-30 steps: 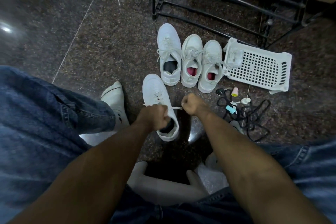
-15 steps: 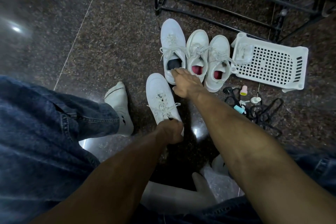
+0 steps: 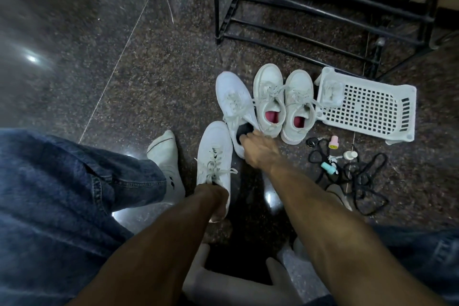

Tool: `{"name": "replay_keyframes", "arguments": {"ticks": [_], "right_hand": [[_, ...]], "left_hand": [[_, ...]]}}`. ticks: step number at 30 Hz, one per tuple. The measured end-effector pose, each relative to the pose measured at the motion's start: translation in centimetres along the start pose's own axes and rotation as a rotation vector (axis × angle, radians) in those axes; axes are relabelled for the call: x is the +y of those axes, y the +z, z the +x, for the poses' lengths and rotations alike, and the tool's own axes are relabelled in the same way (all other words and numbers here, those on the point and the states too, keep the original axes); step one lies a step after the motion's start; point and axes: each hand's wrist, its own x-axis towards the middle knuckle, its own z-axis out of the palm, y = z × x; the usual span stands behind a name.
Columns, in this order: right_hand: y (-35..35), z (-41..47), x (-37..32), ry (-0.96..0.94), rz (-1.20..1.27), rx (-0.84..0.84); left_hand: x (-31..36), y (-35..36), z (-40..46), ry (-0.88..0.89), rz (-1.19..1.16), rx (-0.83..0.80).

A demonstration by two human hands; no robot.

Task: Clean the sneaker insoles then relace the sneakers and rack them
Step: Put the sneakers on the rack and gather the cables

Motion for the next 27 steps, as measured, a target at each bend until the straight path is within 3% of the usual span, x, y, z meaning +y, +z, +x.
{"name": "replay_keyframes", "arguments": {"ticks": [7, 12, 15, 22, 27], "right_hand": [[-3.1, -2.0, 1.9, -0.104, 0.195, 0.139], [-9.3, -3.0, 3.3, -0.038, 0.384, 0.218], [-12.6, -3.9, 3.8, -0.001, 0.457, 0.225], [-20.1, -8.0, 4.0, -0.01, 0.446, 0.322], [-25.7, -11.2, 5.2, -0.027, 0.306, 0.447]], "left_hand": [[-2.6, -5.5, -3.9, 0.086, -0.158, 0.082], [-4.0, -9.7, -8.5, 0.116, -0.266, 0.445], [-5.6, -11.5, -11.5, 0.18, -0.203, 0.629], [-6.8, -14.0, -17.6, 0.255, -0.108, 0.881], [-7.0, -16.9, -22.4, 0.331, -0.076, 1.071]]}}
